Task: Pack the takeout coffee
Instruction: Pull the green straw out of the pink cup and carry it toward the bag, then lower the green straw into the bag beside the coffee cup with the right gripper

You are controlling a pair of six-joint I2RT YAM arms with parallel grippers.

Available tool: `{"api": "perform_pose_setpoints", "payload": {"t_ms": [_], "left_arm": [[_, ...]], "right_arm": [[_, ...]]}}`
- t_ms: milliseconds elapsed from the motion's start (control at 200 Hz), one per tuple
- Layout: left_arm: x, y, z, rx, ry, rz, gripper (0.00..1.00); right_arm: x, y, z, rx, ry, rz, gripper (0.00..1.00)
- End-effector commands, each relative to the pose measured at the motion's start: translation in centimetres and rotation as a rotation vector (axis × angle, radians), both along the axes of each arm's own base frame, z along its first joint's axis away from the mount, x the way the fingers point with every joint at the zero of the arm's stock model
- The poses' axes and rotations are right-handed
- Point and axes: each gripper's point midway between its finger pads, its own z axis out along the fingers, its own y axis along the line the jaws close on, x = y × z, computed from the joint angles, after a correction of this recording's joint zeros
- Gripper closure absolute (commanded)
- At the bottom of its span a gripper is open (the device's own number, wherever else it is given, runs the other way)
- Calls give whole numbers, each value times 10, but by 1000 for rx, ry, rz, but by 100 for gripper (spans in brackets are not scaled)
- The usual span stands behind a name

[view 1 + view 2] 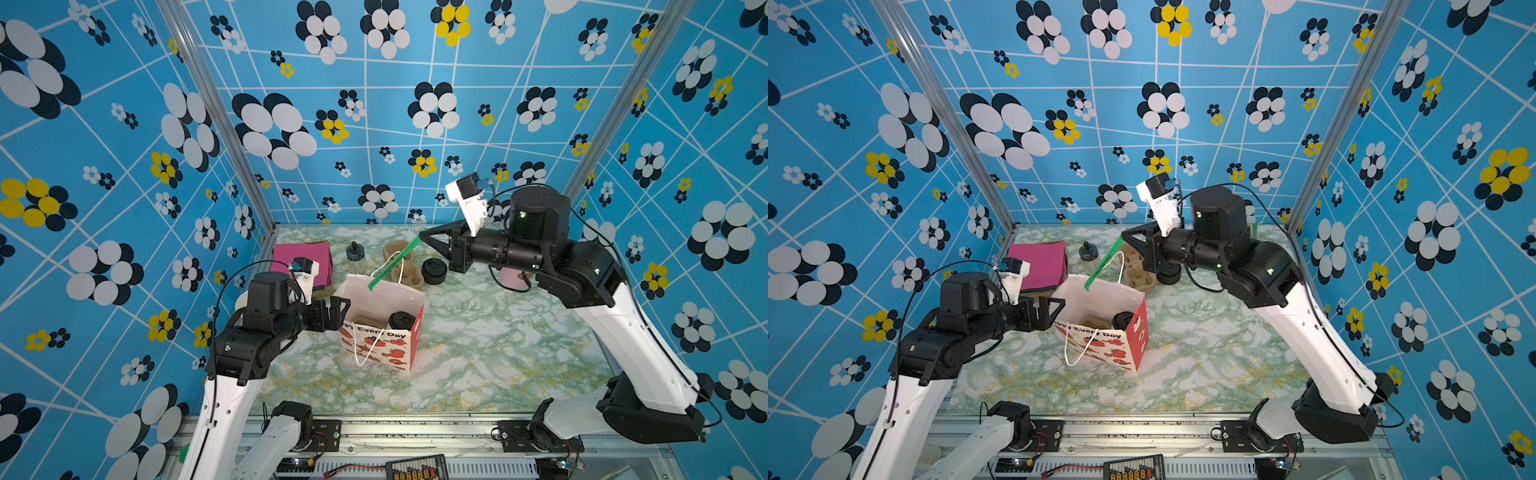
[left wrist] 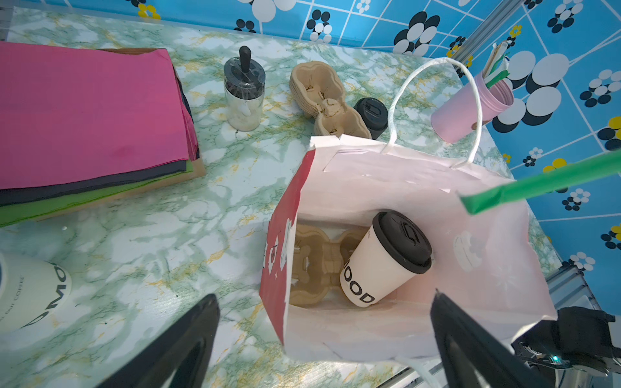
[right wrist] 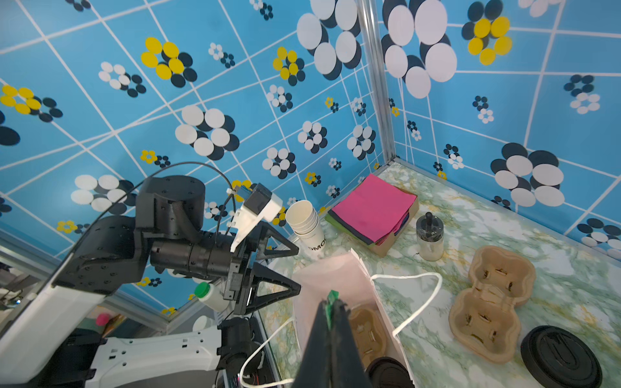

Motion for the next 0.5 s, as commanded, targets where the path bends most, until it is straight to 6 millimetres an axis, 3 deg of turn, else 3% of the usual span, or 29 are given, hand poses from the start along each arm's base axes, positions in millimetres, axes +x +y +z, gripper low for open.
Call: {"api": "perform_pose_setpoints", "payload": {"t_ms": [0,145,495], "left_arm": [[2,8,1,15,-22,45,1],[2,12,3,25,-34,60,1],[1,12,-2,22,-30,61,1]], "right_arm": [[-3,19,-22,-114,-47,18,100],[-4,45,-56,-206,-37,47,100],[15,78,-139,-354,32,43,100]]}}
